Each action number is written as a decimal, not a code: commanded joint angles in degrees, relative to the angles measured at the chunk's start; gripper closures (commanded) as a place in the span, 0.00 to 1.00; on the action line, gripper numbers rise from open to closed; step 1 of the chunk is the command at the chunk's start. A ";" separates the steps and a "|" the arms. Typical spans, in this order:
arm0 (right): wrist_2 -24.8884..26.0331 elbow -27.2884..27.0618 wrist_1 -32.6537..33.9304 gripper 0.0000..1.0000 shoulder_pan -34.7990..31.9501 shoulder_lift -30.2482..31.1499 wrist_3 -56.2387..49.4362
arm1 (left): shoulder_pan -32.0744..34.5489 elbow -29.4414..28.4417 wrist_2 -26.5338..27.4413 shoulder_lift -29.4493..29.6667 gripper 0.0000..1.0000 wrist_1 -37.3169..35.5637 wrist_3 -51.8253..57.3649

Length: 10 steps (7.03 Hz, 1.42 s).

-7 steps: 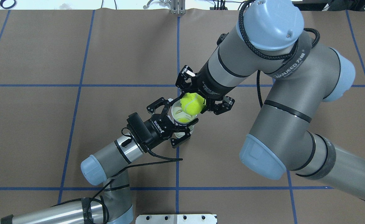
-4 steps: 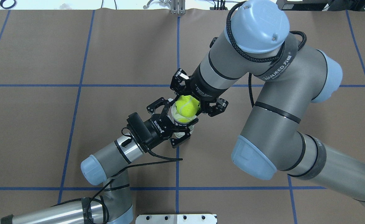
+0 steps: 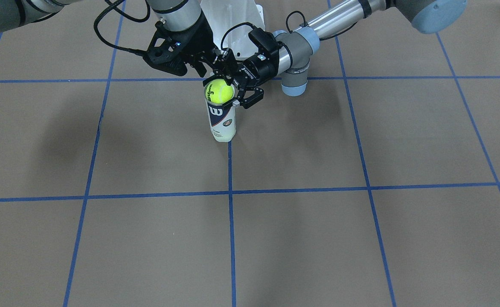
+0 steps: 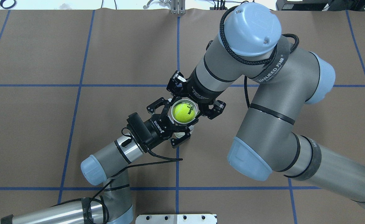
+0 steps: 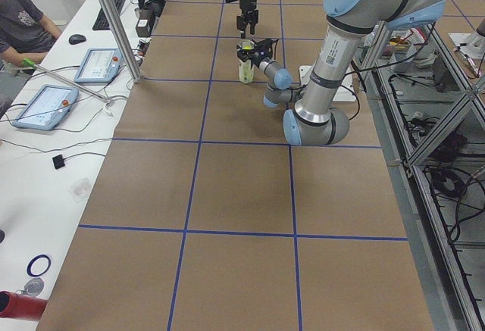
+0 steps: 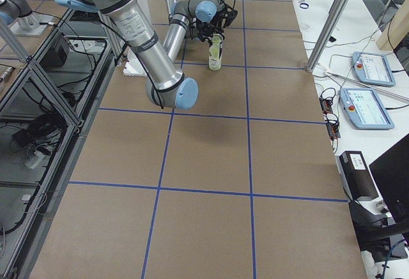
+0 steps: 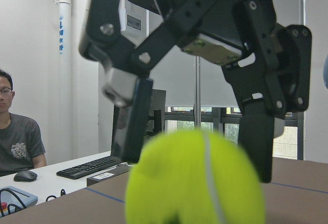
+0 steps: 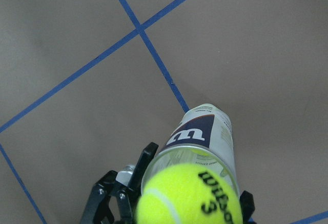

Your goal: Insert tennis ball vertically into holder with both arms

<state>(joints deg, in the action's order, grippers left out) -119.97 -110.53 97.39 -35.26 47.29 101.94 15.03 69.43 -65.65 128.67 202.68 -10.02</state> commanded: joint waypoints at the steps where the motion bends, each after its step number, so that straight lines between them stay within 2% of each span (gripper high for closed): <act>1: 0.00 0.23 0.00 0.01 0.02 0.08 -0.25 | 0.09 0.00 0.00 0.00 0.11 0.00 0.00; 3: 0.00 -0.12 -0.09 0.01 -0.16 0.43 -0.77 | 0.26 1.92 0.00 -0.35 0.10 1.39 -0.26; 4: 0.00 -0.21 -0.09 0.01 -1.72 0.78 -0.95 | 0.52 5.24 0.00 -2.27 0.09 3.93 -0.53; 5: -0.09 -0.21 -0.09 0.01 -3.31 2.61 -1.56 | 0.70 10.67 0.00 -6.55 0.08 4.30 -0.62; 6: -0.09 -0.21 -0.18 0.01 -5.58 5.15 -6.53 | 1.66 15.86 0.09 -10.68 0.08 4.13 -0.70; 7: -0.17 -0.21 -0.27 0.01 -8.30 8.31 -11.27 | 4.28 17.04 0.96 -12.72 0.08 3.35 -4.97; 8: 0.00 -0.04 -0.36 0.01 -10.77 11.39 -16.98 | 8.48 16.88 1.14 -14.31 0.09 0.12 -9.80; 10: 0.09 1.97 -0.44 0.01 -16.82 16.50 -29.80 | 18.14 15.91 0.53 -14.59 0.10 -15.04 -26.09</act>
<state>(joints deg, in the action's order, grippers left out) -119.93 -109.92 97.02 -48.37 60.77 79.87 27.59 85.56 -64.71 114.53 196.21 -26.07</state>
